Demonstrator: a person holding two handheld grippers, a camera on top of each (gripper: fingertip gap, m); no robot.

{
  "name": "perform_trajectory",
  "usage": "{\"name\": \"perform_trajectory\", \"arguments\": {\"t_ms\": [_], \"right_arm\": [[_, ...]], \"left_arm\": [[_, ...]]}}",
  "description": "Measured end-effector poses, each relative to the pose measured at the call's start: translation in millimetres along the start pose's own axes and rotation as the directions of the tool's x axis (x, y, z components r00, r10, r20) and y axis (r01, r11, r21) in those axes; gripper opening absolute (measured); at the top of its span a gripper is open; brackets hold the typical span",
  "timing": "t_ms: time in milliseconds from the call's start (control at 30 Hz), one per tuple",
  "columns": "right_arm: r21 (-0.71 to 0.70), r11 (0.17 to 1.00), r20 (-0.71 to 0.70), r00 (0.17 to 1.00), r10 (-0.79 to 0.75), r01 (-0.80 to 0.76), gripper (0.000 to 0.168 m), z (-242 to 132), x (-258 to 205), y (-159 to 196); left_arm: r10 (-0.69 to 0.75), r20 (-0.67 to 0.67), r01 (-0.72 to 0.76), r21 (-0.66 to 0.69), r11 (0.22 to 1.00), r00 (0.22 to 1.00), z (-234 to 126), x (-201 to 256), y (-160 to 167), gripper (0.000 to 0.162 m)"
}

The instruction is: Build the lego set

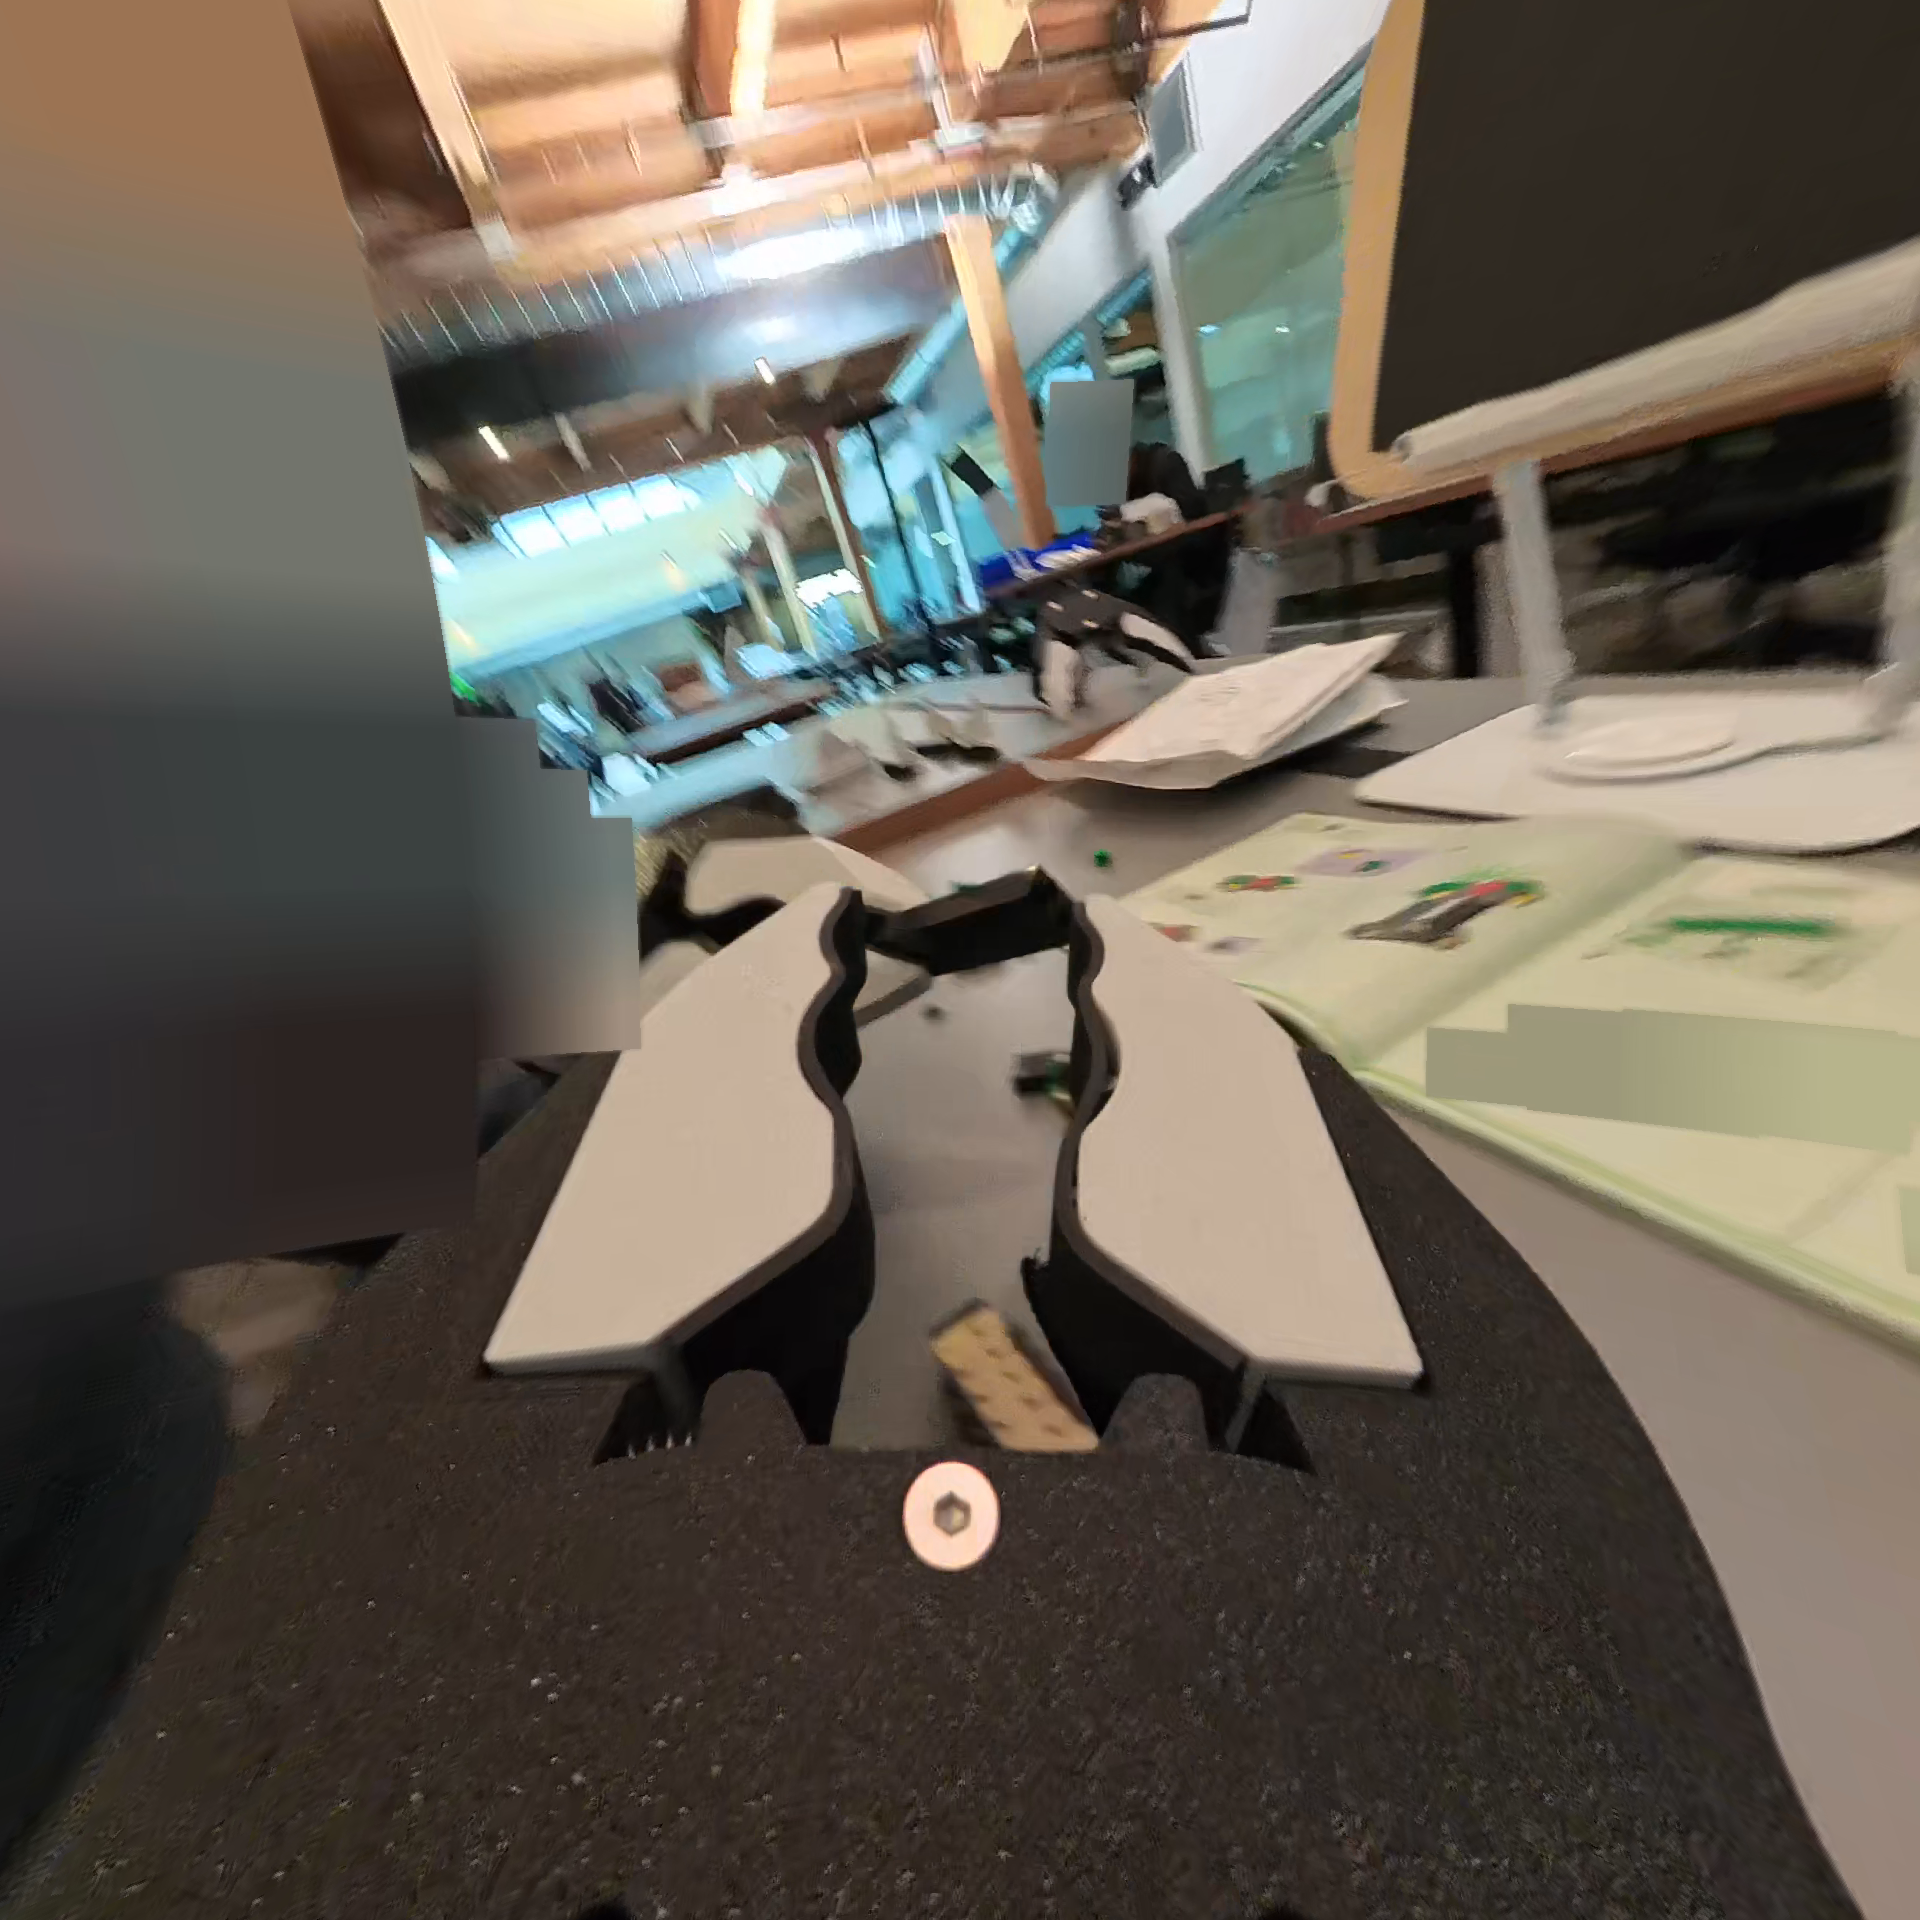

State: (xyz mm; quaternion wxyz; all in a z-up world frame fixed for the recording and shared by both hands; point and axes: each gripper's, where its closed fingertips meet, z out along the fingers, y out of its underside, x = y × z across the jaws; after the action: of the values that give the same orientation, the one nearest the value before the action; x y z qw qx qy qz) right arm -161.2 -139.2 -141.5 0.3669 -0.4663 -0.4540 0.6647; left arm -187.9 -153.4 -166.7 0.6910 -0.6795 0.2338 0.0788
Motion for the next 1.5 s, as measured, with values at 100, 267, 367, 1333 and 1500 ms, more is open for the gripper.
{"name": "perform_trajectory", "arguments": {"t_ms": [100, 267, 367, 1333, 1500], "right_arm": [[-0.108, 0.956, -0.018, 0.96, -0.278, 0.274, 0.038, -7.3, 7.9, 7.2], [-0.243, 0.827, 0.11, 0.862, -0.495, 0.506, 0.034, -20.6, 6.1, 25.3], [-0.273, 0.799, 0.135, 0.844, -0.519, 0.535, 0.032, -23.5, 5.7, 29.0], [-0.115, 0.864, 0.2, 0.84, 0.504, -0.491, 0.026, 1.2, -12.3, 13.1], [-0.097, 0.852, 0.209, 0.827, 0.522, -0.514, 0.018, 1.1, -11.7, 11.6]], "left_arm": [[-0.06, -0.119, 0.052, -0.067, 0.996, 0.991, 3.0, 14.1, 9.9, 0.007], [-0.126, -0.244, 0.105, -0.097, 0.99, 0.962, 2.9, 30.4, 10.6, 0.007], [-0.134, -0.299, 0.105, -0.113, 0.988, 0.945, 3.0, 39.7, 11.3, 0.007], [0.198, -0.003, -0.198, 0.046, 0.979, 0.98, -0.7, 25.6, -18.2, 0.007], [0.205, 0.001, -0.204, 0.055, 0.977, 0.979, -0.7, 26.8, -19.7, 0.008]]}}
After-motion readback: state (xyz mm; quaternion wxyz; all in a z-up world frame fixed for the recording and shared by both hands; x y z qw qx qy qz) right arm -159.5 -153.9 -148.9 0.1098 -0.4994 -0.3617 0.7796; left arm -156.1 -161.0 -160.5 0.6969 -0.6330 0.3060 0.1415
